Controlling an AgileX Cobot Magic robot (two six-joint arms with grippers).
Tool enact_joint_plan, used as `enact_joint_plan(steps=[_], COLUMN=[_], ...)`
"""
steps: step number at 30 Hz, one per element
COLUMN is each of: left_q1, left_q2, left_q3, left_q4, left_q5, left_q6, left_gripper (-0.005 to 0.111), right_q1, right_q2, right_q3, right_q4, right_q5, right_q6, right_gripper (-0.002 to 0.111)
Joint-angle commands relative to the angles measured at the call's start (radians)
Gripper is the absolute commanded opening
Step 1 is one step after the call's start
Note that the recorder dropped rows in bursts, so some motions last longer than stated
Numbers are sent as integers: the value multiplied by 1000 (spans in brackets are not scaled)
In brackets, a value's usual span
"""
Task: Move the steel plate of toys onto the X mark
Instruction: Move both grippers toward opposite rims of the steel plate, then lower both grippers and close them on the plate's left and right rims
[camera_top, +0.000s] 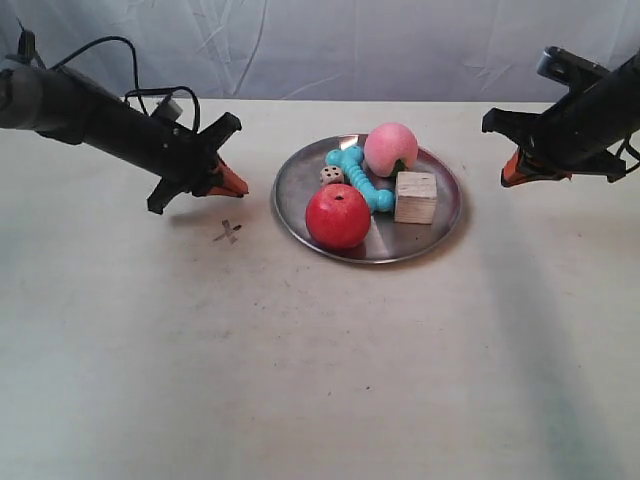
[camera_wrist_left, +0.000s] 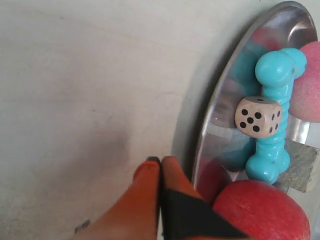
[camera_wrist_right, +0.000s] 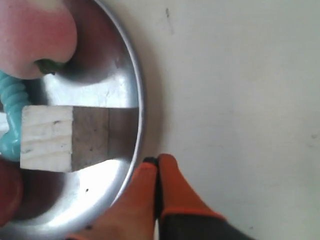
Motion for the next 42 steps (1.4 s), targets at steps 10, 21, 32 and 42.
enact_joint_plan(steps=[10, 21, 32, 42], left_q1=[-10, -70, -90, -105], left_q2=[17, 17, 66, 87], left_q3=[-9, -9, -9, -9], left_q4=[-162, -102, -54, -81], left_q5=[34, -17, -24, -22], left_q6=[232, 232, 220, 224], left_gripper=[34, 38, 38, 28], right_q1=[-4, -4, 1, 78], right_q2=[117, 209, 248, 250], right_q3=[-5, -5, -5, -5], right_q4=[106, 303, 398, 394], right_q5=[-64, -20, -2, -90], right_q6=[-3, -77, -129, -134], right_gripper=[14, 44, 43, 38])
